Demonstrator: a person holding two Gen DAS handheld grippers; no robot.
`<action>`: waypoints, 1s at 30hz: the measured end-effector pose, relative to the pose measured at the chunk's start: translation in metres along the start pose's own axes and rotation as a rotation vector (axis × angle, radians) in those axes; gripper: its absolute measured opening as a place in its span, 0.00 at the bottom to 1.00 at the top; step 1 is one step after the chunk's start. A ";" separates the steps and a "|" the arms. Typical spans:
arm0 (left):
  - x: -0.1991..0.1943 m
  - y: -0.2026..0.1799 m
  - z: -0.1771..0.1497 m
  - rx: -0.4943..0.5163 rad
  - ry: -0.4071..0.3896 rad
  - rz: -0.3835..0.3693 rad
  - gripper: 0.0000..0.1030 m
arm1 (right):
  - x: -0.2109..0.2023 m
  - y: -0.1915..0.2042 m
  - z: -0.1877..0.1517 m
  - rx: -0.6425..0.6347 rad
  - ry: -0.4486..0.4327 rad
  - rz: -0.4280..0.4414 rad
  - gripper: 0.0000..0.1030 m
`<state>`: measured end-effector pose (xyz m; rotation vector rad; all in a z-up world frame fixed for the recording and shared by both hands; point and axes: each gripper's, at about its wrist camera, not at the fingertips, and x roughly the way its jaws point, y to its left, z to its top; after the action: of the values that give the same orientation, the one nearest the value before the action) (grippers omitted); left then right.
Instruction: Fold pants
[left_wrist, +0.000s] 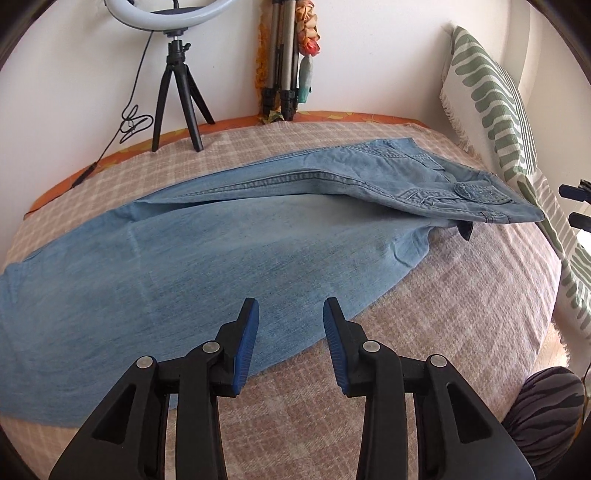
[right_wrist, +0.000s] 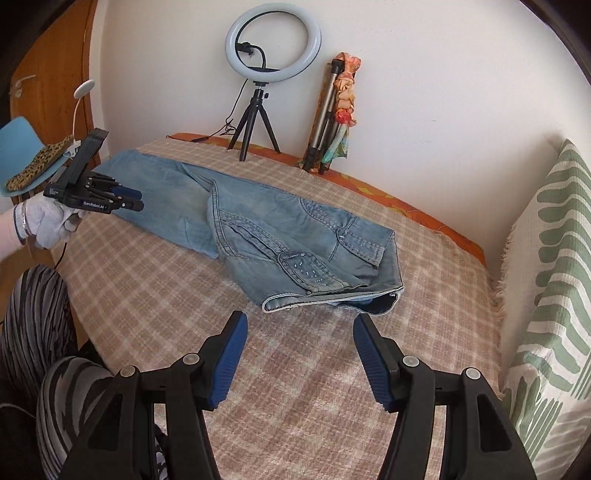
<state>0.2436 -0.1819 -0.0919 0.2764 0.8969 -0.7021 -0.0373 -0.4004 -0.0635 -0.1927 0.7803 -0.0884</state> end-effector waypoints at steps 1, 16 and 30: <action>0.004 -0.003 0.001 0.012 0.010 0.007 0.33 | 0.006 0.003 -0.003 -0.025 0.008 0.000 0.61; 0.037 -0.009 0.005 0.042 0.075 0.035 0.33 | 0.075 0.010 0.018 -0.214 -0.013 0.019 0.22; 0.040 -0.005 0.007 0.022 0.055 0.009 0.33 | 0.131 -0.078 0.101 -0.104 -0.025 -0.176 0.02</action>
<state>0.2619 -0.2066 -0.1193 0.3202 0.9402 -0.6987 0.1261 -0.4826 -0.0678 -0.3603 0.7427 -0.2120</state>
